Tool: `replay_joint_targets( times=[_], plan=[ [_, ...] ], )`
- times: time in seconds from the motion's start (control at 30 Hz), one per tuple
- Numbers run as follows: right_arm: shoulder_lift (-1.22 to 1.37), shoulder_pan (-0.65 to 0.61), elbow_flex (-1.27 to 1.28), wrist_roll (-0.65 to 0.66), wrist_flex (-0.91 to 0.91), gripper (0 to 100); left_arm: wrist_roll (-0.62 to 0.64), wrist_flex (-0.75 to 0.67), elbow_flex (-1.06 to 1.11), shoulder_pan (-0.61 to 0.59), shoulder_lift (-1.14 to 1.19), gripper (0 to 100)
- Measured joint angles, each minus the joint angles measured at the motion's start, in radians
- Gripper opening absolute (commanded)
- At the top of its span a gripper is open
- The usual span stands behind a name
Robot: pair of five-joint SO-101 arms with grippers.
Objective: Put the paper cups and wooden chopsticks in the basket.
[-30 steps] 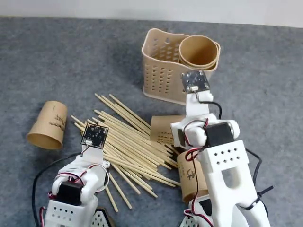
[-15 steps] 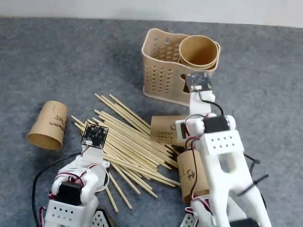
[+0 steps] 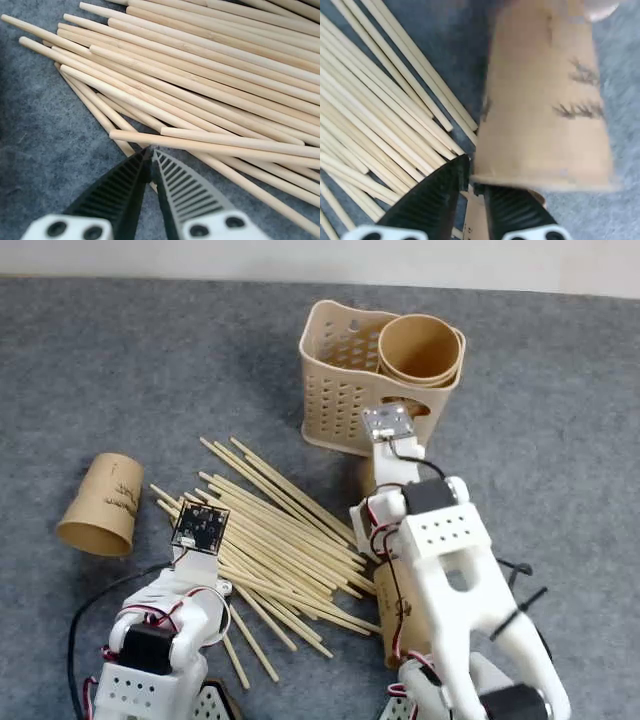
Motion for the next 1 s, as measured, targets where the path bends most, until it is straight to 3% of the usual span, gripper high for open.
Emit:
replay_joint_targets(
  times=[0.43,0.7,0.83,1.0],
  plan=[
    [-0.333,-0.008,-0.018,0.153,0.184,0.7,0.0,0.0,0.0,0.0,0.0,1],
    [-0.431,-0.008,-0.292,0.299,0.459,0.7,0.0,0.0,0.0,0.0,0.0,1],
    [-0.436,0.009,-0.436,0.379,0.494,0.7,0.0,0.0,0.0,0.0,0.0,1],
    [-0.379,0.126,-0.56,0.457,0.494,0.7,0.0,0.0,0.0,0.0,0.0,1]
  ],
)
